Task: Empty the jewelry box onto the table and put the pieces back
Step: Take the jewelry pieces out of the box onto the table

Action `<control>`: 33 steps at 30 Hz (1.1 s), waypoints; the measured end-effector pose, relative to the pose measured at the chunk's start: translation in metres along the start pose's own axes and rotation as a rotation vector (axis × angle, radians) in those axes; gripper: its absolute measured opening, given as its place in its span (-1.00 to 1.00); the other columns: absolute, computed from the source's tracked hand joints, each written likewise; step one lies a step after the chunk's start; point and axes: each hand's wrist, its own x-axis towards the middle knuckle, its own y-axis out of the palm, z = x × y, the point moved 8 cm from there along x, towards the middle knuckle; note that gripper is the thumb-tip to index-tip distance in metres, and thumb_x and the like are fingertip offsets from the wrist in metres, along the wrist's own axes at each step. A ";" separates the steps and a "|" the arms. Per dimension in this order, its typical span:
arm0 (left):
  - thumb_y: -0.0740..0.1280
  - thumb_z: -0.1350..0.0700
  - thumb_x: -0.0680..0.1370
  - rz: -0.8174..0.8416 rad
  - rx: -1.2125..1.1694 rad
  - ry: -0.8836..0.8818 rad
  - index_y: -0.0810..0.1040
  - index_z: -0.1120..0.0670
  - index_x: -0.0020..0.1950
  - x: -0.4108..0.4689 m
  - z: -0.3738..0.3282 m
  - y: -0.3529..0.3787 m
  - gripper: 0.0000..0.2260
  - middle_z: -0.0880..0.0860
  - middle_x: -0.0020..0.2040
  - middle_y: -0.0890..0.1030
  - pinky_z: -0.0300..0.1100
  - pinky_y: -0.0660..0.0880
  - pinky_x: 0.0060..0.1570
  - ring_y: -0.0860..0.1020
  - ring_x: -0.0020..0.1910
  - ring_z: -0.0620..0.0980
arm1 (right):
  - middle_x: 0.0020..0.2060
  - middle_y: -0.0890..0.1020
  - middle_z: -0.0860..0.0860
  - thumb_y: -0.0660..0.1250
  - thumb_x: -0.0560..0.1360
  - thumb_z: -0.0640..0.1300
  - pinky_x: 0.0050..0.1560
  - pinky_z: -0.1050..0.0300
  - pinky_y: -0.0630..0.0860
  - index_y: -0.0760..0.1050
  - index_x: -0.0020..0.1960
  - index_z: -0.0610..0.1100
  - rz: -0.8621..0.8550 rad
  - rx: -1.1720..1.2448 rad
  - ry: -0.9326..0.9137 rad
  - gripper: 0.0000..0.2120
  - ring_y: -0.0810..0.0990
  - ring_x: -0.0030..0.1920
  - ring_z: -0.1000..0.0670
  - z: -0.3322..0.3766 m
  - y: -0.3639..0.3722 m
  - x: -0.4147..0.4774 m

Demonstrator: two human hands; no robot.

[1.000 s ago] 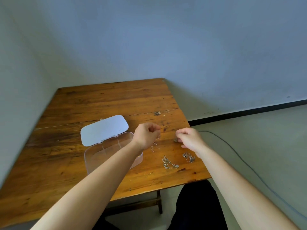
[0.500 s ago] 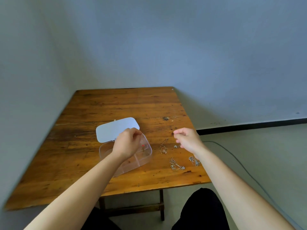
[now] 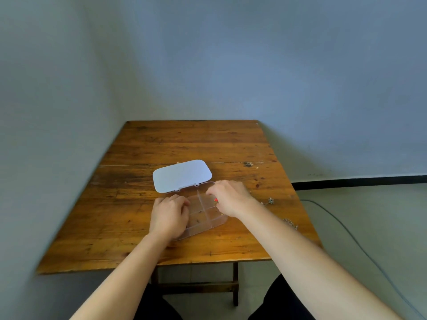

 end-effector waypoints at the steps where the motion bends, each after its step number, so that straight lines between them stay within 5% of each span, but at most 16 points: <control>1: 0.30 0.07 0.61 -0.002 0.009 0.002 0.65 -0.08 0.11 0.001 0.001 0.002 -0.84 -0.11 0.06 0.68 -0.13 0.35 0.28 0.60 0.03 -0.08 | 0.22 0.61 -0.03 0.39 0.49 -0.30 -0.06 0.05 0.53 0.53 0.34 0.01 0.045 -0.065 -0.006 -0.55 0.60 0.16 -0.12 0.002 0.003 0.003; 5: 0.30 0.06 0.60 -0.007 0.039 0.006 0.65 -0.10 0.08 0.002 0.002 0.006 -0.84 -0.13 0.03 0.68 -0.12 0.35 0.27 0.61 0.00 -0.09 | 0.08 0.65 -0.05 0.40 0.50 -0.28 -0.14 0.10 0.46 0.59 0.21 -0.05 0.144 -0.226 -0.008 -0.69 0.63 0.08 -0.13 0.006 0.012 0.008; 12: 0.26 0.05 0.61 0.010 0.065 0.011 0.65 -0.10 0.08 0.003 0.003 0.008 -0.83 -0.13 0.04 0.68 -0.11 0.34 0.25 0.60 0.00 -0.10 | 0.00 0.69 -0.07 0.38 0.51 -0.31 -0.09 0.06 0.51 0.64 0.14 -0.08 0.044 -0.200 -0.041 -0.74 0.64 0.00 -0.14 0.005 0.015 0.010; 18: 0.20 0.04 0.64 0.048 0.116 0.030 0.64 -0.10 0.11 0.003 -0.002 0.006 -0.78 -0.13 0.06 0.67 -0.10 0.32 0.26 0.58 0.02 -0.09 | 0.06 0.70 0.12 0.37 0.57 -0.01 -0.09 0.14 0.51 0.69 0.07 0.06 -0.061 0.310 0.040 -0.85 0.62 0.03 0.04 -0.023 0.015 0.005; 26: 0.17 0.05 0.65 0.111 0.105 0.059 0.62 -0.09 0.15 0.002 -0.007 0.003 -0.76 -0.11 0.11 0.66 -0.12 0.29 0.28 0.56 0.06 -0.08 | -0.06 0.70 0.08 0.34 0.59 -0.07 -0.14 0.24 0.61 0.60 0.01 0.06 -0.223 1.204 0.197 -0.92 0.68 -0.04 0.10 -0.057 -0.006 -0.019; 33: 0.20 0.07 0.62 0.222 0.247 0.143 0.60 -0.05 0.13 0.011 -0.022 0.001 -0.79 -0.04 0.12 0.64 -0.06 0.40 0.19 0.50 0.13 0.00 | 0.03 0.71 0.01 0.31 0.62 -0.05 0.02 0.16 0.63 0.57 0.14 -0.06 -0.384 1.528 0.179 -0.85 0.68 0.06 0.09 -0.091 -0.057 -0.040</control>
